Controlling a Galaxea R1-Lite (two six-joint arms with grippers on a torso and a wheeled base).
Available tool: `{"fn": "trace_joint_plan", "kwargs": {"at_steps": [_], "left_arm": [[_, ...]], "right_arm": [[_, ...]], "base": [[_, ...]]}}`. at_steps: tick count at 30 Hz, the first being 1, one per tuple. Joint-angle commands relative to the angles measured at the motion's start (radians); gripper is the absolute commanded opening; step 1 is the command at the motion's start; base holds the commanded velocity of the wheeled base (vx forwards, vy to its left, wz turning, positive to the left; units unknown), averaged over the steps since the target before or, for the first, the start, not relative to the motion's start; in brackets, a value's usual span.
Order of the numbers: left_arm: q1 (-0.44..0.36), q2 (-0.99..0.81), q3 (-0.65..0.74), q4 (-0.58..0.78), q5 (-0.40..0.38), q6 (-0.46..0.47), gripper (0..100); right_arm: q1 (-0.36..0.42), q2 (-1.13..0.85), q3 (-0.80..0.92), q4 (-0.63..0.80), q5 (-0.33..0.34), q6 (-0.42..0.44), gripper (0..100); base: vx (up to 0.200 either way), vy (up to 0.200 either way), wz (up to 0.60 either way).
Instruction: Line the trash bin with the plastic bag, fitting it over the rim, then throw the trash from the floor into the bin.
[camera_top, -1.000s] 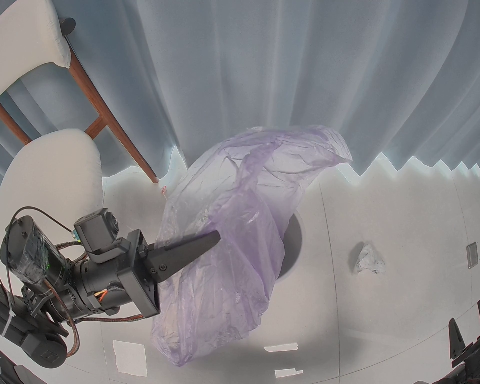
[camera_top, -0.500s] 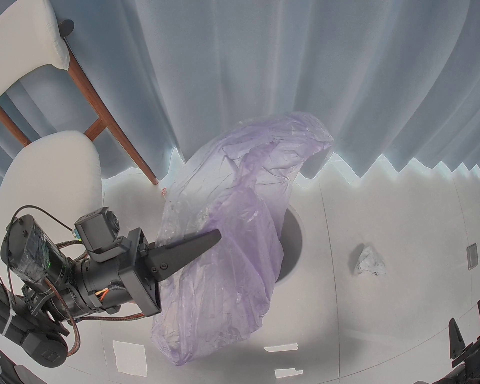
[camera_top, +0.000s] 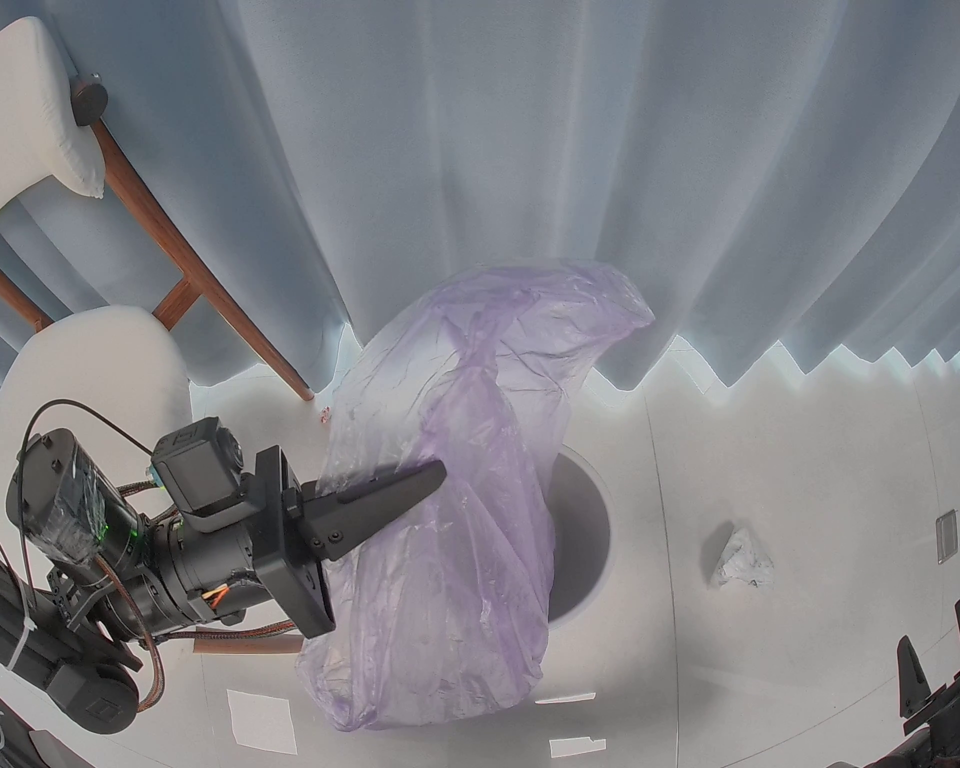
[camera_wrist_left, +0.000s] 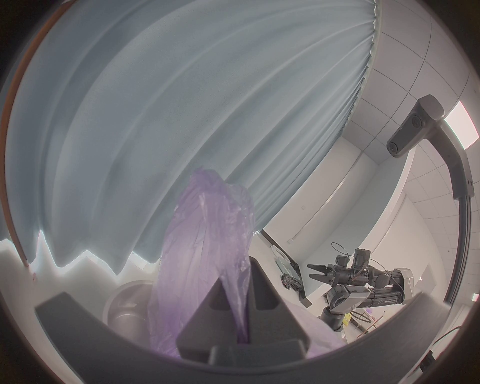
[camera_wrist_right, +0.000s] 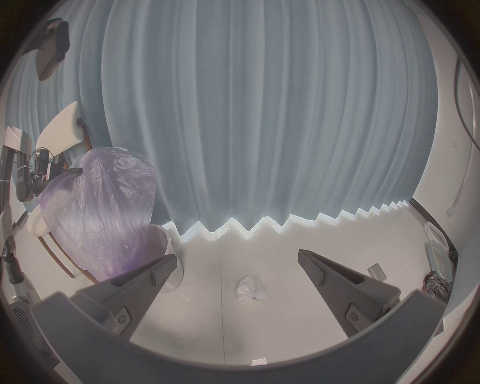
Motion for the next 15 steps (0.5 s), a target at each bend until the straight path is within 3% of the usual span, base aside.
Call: {"fn": "trace_joint_plan", "kwargs": {"at_steps": [1, 15], "left_arm": [[-0.001, -0.008, 0.003, 0.0, 0.001, -0.001, 0], [-0.042, -0.084, 0.014, 0.0, 0.003, 0.01, 0]], "right_arm": [[0.0, -0.018, 0.018, 0.0, 0.0, 0.001, 100], [0.0, -0.018, 0.018, 0.0, 0.0, -0.001, 100]], "base": [[0.0, 0.0, 0.0], [0.0, 0.0, 0.0]]}}
